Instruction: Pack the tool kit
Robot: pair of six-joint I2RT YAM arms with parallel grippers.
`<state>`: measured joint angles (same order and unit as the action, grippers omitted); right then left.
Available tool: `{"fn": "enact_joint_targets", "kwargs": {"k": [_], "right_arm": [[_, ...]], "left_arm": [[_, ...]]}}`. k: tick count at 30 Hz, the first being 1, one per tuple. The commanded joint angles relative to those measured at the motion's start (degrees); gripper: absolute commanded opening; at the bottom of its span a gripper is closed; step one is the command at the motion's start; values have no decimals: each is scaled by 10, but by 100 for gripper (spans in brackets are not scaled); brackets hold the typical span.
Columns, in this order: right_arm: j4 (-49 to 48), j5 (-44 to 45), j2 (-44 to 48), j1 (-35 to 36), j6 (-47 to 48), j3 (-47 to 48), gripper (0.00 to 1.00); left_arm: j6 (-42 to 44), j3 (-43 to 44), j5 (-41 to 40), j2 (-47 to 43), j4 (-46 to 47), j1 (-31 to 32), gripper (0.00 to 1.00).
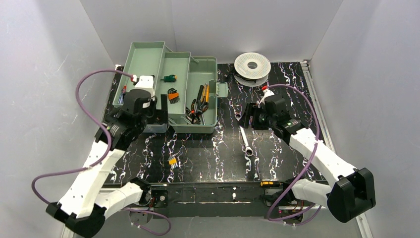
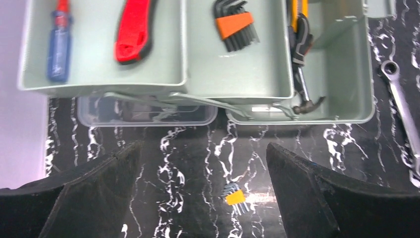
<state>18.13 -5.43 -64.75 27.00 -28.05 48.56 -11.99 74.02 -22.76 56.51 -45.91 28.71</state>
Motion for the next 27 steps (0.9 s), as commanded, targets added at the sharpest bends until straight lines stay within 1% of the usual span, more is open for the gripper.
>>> {"fn": "enact_joint_targets", "kwargs": {"k": [1, 5, 7, 10, 13, 19, 24, 25, 27], "right_arm": [[-3, 12, -5, -2, 14, -6, 76], [-2, 15, -17, -3, 26, 5, 76], [-7, 7, -27, -2, 28, 12, 76], [-5, -2, -49, 1, 26, 35, 76], [14, 19, -82, 14, 27, 70, 75], [41, 49, -127, 37, 8, 130, 75], [18, 40, -117, 51, 0, 115, 74], [19, 58, -111, 61, 2, 111, 73], [53, 137, -107, 113, 16, 120, 74]], "left_arm": [[-3, -26, -73, -61, -5, -2, 98], [16, -66, 5, -139, 73, -2, 98], [20, -79, 21, -158, 99, -2, 98], [19, -70, 9, -145, 88, -2, 98], [20, -68, -10, -110, 68, -2, 98], [26, -77, -9, -89, 83, -3, 98], [42, -72, -5, -92, 81, -3, 98], [43, -72, -3, -94, 79, -3, 98], [45, -77, 1, -99, 77, -3, 98]]}}
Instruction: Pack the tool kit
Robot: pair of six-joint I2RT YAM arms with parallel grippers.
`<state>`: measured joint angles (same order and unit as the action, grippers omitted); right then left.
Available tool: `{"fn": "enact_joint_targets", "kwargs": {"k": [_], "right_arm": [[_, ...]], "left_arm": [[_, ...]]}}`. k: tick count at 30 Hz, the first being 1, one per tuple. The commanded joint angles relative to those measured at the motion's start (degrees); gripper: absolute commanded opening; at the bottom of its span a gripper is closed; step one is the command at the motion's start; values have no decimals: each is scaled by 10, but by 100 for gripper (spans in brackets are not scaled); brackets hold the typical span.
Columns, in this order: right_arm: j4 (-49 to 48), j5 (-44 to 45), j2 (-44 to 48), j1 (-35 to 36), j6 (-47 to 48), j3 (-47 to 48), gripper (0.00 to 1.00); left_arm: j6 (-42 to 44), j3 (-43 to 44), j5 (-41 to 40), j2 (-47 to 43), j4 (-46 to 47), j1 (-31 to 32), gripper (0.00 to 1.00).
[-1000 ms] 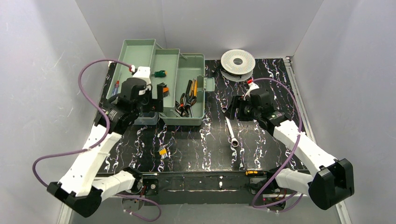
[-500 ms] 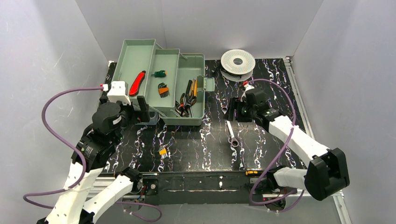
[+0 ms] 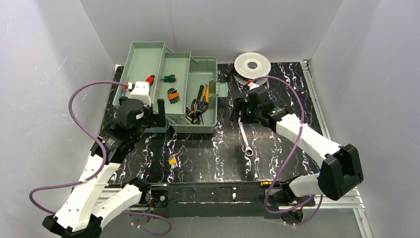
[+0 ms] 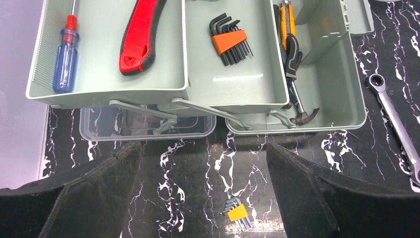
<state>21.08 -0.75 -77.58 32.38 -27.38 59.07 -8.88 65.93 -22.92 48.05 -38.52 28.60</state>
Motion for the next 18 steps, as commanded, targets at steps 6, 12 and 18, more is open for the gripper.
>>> {"fn": "enact_joint_targets", "kwargs": {"k": [6, 12, 18], "right_arm": [[73, 196, 43, 185, -18, 9, 74], [96, 257, 47, 256, -66, 5, 76], [90, 285, 41, 256, -78, 2, 76]], "left_arm": [[-68, -5, 93, -22, -31, -1, 98], [-219, -32, 100, -6, -137, 21, 98], [-408, -64, -28, 5, -253, 149, 98]]}}
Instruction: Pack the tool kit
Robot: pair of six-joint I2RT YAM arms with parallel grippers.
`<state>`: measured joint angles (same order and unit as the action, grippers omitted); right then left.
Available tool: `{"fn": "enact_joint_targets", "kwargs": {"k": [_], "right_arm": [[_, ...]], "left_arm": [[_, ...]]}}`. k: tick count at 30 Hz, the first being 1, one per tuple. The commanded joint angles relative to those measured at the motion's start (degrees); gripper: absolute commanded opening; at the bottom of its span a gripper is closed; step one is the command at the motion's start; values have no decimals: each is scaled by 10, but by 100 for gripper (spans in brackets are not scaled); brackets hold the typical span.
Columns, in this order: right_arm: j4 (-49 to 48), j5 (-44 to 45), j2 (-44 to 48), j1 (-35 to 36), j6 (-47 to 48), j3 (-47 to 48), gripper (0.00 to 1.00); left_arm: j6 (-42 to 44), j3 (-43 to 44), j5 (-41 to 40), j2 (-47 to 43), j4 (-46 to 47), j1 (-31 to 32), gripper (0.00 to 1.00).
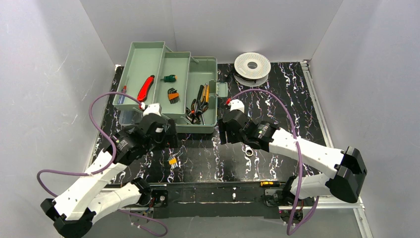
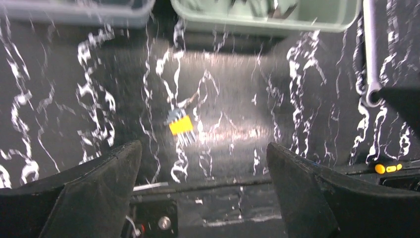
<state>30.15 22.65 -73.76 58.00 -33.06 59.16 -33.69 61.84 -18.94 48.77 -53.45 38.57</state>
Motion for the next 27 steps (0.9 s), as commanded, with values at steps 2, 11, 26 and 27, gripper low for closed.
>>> {"fn": "enact_joint_targets", "kwargs": {"k": [2, 11, 26, 27], "right_arm": [[-9, 56, 9, 0, -19, -9, 77], [-68, 84, 71, -1, -15, -95, 78], [-93, 55, 99, -17, 33, -129, 79], [-95, 51, 99, -19, 36, -130, 78]], "left_arm": [[-227, -49, -67, -2, -110, 71, 98], [-423, -72, -96, 130, -135, 194, 98], [-464, -192, -143, 172, 14, 190, 88], [-459, -216, -142, 161, 33, 184, 86]]}}
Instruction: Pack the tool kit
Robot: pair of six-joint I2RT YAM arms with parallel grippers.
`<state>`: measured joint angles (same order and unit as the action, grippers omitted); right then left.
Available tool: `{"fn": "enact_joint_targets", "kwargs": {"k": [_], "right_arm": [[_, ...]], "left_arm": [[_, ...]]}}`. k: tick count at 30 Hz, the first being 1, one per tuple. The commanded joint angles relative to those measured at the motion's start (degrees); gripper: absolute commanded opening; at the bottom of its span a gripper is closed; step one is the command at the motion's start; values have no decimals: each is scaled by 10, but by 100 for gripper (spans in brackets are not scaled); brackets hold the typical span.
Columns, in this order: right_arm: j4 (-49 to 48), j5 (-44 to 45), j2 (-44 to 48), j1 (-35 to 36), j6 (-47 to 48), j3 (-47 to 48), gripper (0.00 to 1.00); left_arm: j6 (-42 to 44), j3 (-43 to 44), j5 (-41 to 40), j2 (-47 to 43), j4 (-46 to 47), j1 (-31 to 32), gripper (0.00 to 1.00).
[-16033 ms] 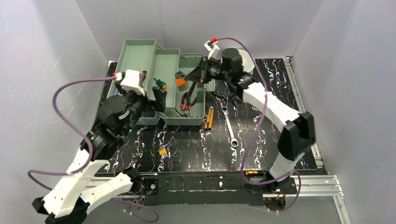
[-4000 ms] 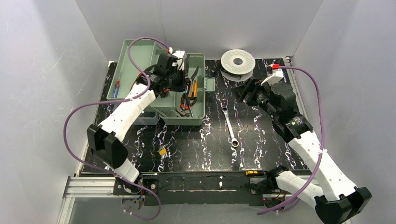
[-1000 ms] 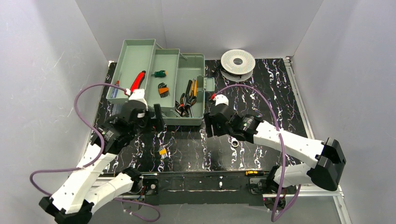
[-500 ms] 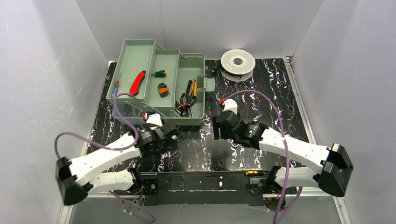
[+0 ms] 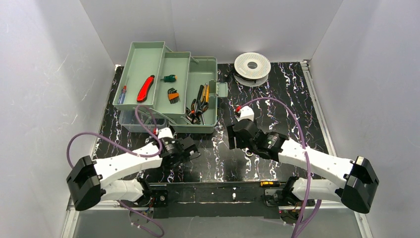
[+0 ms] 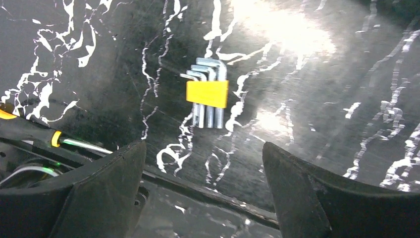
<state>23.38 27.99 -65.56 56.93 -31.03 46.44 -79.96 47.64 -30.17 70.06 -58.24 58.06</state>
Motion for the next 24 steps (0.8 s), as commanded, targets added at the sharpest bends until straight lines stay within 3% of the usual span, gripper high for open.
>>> {"fn": "enact_joint_targets", "kwargs": {"k": [1, 8, 14, 24], "right_arm": [[-28, -6, 17, -11, 18, -3, 79], [-28, -22, 10, -22, 24, 3, 78], [-25, -31, -1, -25, 20, 13, 79], [-18, -35, -11, -29, 14, 24, 79]], "left_arm": [[11, -94, -22, -60, 93, -22, 85], [95, -168, 14, -66, 188, -86, 80], [147, -169, 36, -27, 235, -95, 74], [177, -198, 46, -48, 269, -124, 63]]}}
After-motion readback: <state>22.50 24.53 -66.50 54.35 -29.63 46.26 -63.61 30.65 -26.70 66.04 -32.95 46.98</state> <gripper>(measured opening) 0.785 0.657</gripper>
